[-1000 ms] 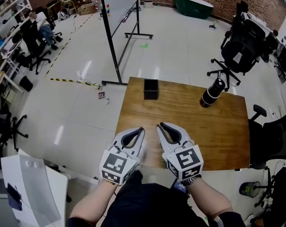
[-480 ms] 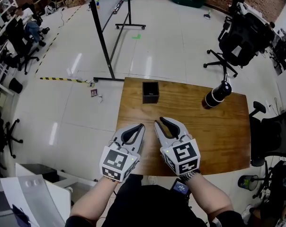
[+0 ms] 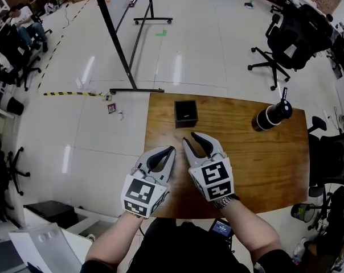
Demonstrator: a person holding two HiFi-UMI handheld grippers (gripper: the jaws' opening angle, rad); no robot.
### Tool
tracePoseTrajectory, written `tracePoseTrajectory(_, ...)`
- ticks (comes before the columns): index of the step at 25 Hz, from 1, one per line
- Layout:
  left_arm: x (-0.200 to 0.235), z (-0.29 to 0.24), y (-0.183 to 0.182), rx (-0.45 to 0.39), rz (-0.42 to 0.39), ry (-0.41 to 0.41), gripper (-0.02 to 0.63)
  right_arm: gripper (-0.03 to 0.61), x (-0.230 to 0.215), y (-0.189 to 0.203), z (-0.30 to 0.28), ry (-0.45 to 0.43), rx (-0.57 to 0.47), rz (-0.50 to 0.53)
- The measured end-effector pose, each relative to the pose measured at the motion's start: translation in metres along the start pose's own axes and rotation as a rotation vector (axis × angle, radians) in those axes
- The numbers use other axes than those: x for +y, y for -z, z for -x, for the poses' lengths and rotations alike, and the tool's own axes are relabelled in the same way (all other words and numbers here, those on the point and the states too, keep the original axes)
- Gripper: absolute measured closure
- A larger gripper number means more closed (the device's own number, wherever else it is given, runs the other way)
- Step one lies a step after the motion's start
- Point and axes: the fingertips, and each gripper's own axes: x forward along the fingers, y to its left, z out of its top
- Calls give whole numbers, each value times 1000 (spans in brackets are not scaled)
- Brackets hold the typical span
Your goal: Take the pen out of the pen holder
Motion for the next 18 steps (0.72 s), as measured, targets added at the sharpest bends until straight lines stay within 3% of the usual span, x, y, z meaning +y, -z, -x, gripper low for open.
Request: tracePoseTrajectory(18, 59, -54, 33, 73, 55, 28, 609, 460, -36, 42, -112, 71, 161, 102)
